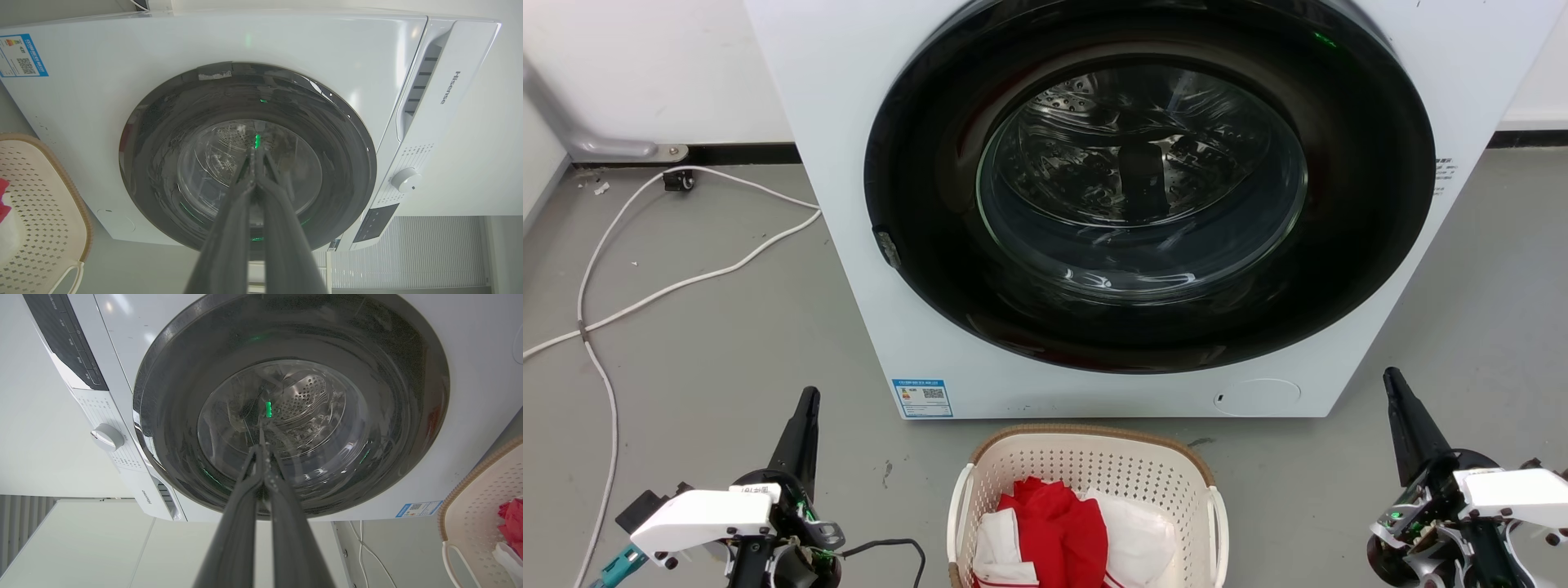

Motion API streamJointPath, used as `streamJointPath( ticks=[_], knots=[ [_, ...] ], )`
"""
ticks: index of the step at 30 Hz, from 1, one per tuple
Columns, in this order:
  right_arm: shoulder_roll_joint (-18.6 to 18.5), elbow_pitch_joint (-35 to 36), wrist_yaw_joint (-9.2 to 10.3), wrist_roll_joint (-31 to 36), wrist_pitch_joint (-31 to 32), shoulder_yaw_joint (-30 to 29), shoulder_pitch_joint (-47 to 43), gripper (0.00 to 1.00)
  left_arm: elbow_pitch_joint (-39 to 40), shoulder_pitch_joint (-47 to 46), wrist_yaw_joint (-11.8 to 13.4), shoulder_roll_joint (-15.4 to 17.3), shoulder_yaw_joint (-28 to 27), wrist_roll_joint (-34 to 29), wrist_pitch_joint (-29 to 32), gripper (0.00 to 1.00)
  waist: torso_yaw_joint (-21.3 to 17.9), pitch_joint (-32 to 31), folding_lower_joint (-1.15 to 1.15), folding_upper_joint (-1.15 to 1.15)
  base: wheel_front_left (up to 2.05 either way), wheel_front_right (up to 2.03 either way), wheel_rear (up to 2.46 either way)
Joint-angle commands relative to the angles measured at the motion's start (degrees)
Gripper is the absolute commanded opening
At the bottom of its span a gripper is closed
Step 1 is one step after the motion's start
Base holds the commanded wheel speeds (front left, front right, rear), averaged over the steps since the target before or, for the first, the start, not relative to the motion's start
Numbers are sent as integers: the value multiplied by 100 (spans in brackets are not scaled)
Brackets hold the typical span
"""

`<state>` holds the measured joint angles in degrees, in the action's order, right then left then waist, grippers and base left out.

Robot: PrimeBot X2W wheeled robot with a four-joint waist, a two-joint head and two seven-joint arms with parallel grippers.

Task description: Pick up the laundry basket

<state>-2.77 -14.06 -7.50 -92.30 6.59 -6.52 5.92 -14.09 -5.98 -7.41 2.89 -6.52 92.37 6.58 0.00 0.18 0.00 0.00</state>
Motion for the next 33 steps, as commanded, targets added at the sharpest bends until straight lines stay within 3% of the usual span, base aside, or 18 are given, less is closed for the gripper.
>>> streamJointPath(
  ticks=[1, 22, 23, 33],
  knots=[
    [-19, -3, 3, -22, 10, -4, 60, 0, -3, -50, -28, -5, -14, 9, 14, 0, 0, 0, 0, 0, 0, 0, 0],
    [-19, -3, 3, -22, 10, -4, 60, 0, -3, -49, -28, -5, -13, 9, 14, 0, 0, 0, 0, 0, 0, 0, 0],
    [0, 0, -1, 0, -1, 0, 0, 100, 1, -1, 0, 0, 0, 0, -2, 100, 0, 0, 0, 0, 0, 0, 0],
    [12, -8, 0, 401, -217, 62, -139, 100, 26, 137, 7, -17, 27, -323, -218, 100, 0, 5, 0, 0, 0, 0, 0]
  ],
)
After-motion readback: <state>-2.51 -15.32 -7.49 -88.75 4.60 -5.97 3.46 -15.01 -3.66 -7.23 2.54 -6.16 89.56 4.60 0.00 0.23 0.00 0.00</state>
